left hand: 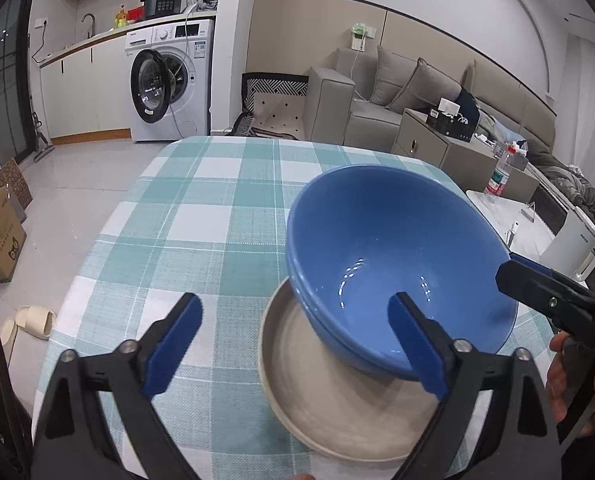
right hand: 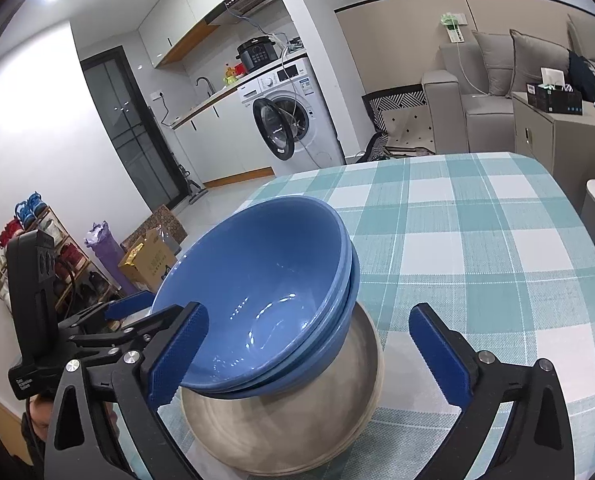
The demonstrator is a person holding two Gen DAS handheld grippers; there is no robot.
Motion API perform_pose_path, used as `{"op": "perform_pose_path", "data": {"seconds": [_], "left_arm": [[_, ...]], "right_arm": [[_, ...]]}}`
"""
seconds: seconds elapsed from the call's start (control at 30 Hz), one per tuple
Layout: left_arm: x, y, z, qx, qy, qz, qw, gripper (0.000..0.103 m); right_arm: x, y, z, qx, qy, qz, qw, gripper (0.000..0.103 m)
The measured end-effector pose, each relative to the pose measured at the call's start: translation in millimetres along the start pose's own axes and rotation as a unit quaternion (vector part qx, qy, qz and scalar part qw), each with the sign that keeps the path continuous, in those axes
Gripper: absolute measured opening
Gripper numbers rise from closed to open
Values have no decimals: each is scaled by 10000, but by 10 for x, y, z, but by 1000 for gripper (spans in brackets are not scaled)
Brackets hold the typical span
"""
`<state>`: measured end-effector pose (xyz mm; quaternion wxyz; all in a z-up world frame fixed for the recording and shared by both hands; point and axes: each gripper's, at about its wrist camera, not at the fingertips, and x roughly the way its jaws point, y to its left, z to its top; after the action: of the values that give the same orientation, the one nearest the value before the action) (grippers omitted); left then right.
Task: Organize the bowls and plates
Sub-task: 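Lower the nested blue bowls onto the cream plate stack with both grippers, then open both grippers and pull them back from the bowls on the plates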
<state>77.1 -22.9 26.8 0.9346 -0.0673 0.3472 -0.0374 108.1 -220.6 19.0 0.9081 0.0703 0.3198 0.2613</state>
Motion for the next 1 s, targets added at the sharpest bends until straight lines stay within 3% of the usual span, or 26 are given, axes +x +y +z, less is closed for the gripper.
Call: {"op": "perform_pose_path", "data": {"seconds": [0.4,1.0], "left_arm": [[-231,139,-72,500,-566,-8,9971,103],[-349,308,-327,423,-928,136,9947,103]], "right_arm": [[-237,201,-143,-585,-356,-103,9976,102],[-379,301,-555,-953,-518,-314,9936,102]]}}
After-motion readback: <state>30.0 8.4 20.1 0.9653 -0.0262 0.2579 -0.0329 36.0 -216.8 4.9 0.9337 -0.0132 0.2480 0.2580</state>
